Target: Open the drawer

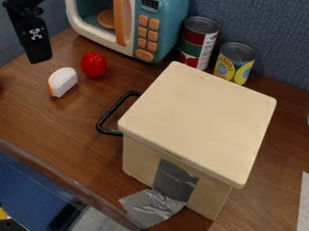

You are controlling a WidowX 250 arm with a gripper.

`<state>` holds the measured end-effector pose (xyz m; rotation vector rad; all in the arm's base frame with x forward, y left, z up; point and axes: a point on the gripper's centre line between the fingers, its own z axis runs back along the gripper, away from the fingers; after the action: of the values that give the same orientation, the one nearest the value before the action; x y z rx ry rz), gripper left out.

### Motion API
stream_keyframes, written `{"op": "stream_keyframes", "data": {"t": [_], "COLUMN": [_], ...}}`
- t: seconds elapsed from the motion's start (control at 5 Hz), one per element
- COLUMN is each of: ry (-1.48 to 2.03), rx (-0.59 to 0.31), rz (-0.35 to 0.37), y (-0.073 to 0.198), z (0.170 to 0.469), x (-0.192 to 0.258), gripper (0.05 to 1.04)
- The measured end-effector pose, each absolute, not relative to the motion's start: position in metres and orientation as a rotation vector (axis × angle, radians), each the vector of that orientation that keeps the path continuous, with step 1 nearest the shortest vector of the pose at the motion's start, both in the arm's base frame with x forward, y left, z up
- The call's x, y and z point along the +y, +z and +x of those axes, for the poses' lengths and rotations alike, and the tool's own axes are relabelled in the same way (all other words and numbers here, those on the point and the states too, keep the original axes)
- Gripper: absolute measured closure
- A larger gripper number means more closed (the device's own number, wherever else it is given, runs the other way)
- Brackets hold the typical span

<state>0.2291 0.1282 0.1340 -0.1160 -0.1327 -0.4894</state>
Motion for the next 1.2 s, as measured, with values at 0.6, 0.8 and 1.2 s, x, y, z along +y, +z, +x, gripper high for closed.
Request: {"op": "stream_keyframes", "data": {"t": [0.6, 0.8, 1.2], "ry": [-0.361, -0.321, -0.147], "rx": [-0.163, -0.208, -0.267], "rz": [-0.291, -0.294, -0.273], "y": [0.077, 0.061, 0.037], "z": [0.244, 0.251, 0.271], "x": [0.07, 0.044, 0.03], "gripper": [0.083, 0.083, 0.084]}}
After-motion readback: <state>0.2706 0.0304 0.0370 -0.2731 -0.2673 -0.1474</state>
